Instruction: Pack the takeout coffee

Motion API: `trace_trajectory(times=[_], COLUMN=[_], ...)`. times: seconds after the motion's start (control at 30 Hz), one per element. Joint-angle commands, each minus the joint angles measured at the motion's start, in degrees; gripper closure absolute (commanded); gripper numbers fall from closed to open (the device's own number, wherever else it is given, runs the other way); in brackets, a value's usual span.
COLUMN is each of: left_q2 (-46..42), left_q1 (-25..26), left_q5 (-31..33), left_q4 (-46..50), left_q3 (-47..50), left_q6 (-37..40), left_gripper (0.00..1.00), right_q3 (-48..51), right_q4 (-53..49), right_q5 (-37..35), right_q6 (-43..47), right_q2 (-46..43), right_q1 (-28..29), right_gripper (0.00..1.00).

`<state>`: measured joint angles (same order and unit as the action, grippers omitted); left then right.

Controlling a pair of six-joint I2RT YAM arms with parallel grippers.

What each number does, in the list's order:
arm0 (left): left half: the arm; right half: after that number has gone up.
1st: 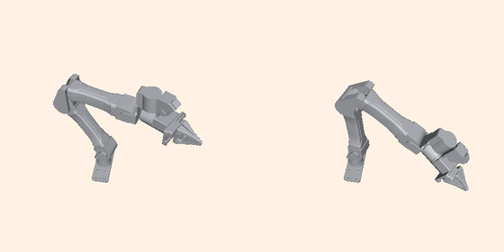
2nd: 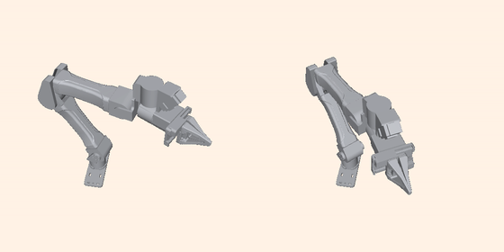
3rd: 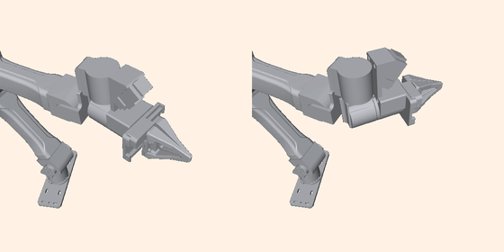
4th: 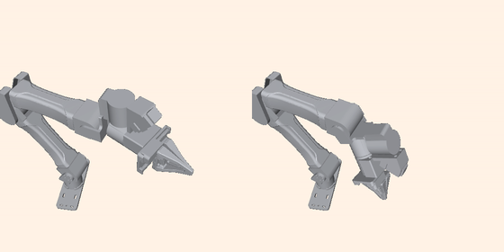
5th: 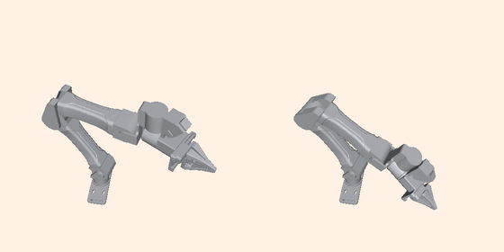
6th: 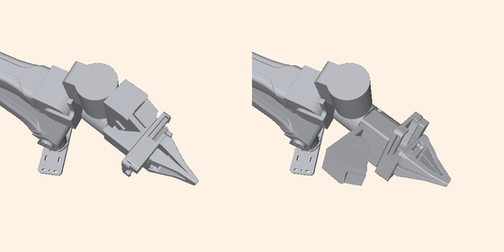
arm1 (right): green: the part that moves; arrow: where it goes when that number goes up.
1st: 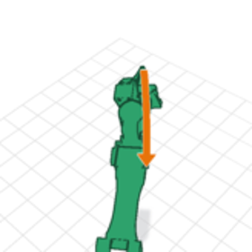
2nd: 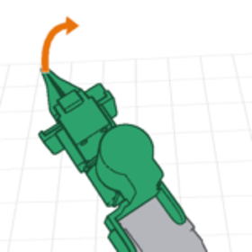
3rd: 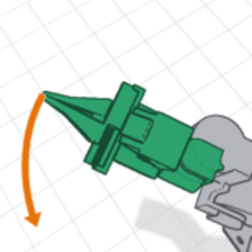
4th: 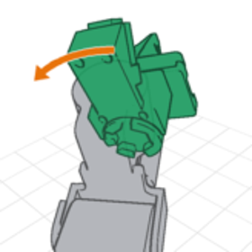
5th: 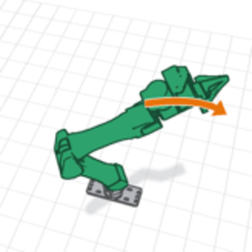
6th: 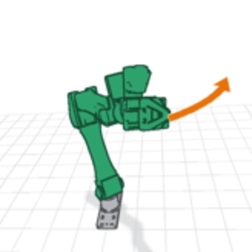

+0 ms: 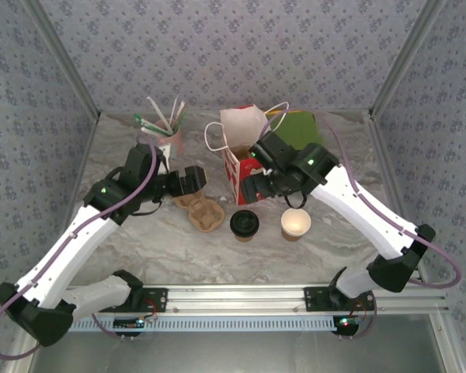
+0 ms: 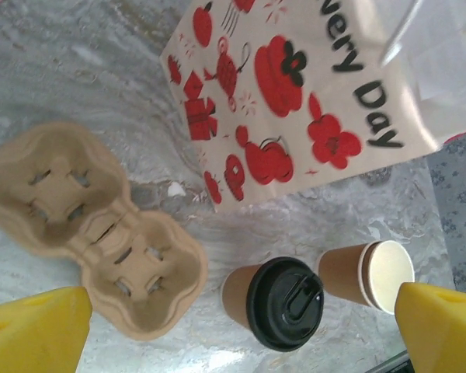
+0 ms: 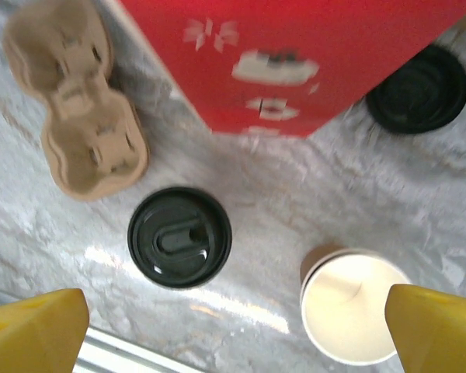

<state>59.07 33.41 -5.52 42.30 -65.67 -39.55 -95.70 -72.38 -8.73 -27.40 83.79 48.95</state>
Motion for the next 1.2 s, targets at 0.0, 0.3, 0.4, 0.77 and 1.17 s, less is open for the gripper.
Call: trace_trajectory(times=[0.0,0.3,0.4,0.77,1.17], left_q2=[-3.3,-8.2,-8.9,-9.6,-9.9], left_q1=[0.2,0.3,0.3,0.2,0.2], left_q5=[1.7,1.2,1.2,0.8,0.9], left_q4=[1.2,0.4,0.4,0.2,-0.2], left_q3=[3.9,11.1,12.3,14.5,15.2], left_q6=[-2.2,-4.6,-4.4,-4.1,-4.5], left_gripper=[0.0,0.0,0.0,0.0,0.0], right_q3=[3.1,12.1,13.2,12.9,10.7], right_q4=[-2.7,3.4,3.7,4.4,3.9], right_q5=[1.5,4.6,5.0,5.5,6.6], right_q6=[-5.7,-13.7,-15.4,-16.8,-16.6], right_q2=[0.3,1.4,3.0,10.0,14.2], right_q1=[2.5,7.2,8.0,9.3,8.8], right_gripper=[0.0,0.0,0.0,0.12,0.12])
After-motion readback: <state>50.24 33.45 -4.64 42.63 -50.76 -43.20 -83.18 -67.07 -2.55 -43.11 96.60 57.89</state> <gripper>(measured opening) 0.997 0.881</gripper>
